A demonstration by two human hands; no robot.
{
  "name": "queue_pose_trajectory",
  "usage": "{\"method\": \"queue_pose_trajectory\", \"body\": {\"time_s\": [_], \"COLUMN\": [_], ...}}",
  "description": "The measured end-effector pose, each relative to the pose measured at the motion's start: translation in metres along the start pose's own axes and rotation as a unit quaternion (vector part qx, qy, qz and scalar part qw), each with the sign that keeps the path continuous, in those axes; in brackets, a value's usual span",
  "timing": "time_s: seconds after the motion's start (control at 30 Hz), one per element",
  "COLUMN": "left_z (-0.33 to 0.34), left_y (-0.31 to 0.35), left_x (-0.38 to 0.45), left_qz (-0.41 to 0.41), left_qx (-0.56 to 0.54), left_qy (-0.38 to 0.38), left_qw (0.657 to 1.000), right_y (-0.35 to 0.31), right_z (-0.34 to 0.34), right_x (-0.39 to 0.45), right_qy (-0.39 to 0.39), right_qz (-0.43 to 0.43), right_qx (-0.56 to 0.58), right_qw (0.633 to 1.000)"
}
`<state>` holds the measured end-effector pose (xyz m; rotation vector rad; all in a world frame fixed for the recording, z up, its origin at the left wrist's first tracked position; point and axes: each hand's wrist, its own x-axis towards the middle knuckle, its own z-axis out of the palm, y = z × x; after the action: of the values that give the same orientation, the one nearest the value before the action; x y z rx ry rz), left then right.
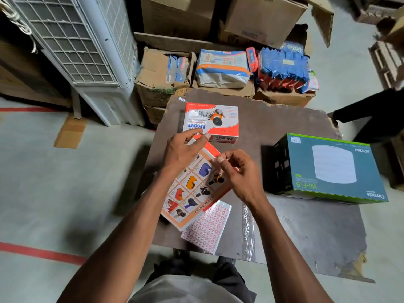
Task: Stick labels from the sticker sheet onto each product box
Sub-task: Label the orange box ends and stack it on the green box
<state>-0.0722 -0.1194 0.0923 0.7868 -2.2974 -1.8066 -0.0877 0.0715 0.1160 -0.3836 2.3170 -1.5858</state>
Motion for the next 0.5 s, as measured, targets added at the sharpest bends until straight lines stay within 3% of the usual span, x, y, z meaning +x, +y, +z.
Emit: {"method": "queue_pose_trajectory", "body": {"time_s": [0.5], "left_z": [0.0003], "left_y": [0.0088], "left_x": [-0.0027], "left_qz": [0.004], "left_qx": [0.018], "left_qy": [-0.005], "left_qw": [1.0], "right_y": [0.0016], "right_z": [-0.0028], "right_x": [0.0074], "right_qy": [0.01], "right_qz": [-0.004], "right_qx": [-0.073], "right_qw": [0.997]}}
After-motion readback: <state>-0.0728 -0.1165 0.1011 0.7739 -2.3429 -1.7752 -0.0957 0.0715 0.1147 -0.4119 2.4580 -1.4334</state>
